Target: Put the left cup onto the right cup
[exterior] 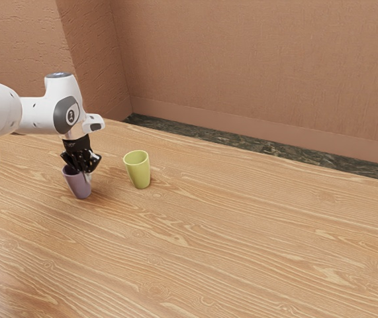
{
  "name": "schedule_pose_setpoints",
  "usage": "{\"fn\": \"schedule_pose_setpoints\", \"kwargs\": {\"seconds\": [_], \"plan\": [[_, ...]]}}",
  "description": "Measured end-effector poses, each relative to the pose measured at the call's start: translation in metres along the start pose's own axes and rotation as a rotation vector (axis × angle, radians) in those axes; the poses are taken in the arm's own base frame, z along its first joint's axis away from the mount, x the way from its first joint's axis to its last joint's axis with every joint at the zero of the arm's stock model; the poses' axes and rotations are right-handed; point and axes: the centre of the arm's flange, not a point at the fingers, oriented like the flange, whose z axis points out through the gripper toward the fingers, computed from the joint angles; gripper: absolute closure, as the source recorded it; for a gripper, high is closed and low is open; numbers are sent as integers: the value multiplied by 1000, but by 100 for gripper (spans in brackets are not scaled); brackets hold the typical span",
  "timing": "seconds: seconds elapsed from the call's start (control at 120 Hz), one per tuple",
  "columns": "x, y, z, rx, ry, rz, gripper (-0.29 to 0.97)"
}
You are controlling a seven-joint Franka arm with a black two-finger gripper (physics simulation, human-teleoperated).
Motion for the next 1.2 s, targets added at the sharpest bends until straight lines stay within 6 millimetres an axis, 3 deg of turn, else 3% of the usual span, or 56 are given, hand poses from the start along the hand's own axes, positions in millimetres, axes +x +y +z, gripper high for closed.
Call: {"fn": "schedule_pose_setpoints", "kwargs": {"seconds": [0.358,0.625,0.825,1.05,1.2], "plan": [[1,3,-11,20,14,12,78],[0,14,-65,55,77,30,78],[11,39,-116,76,94,41,78],[11,67,-145,83,54,33,78],[8,88,-154,68,18,24,78]]}}
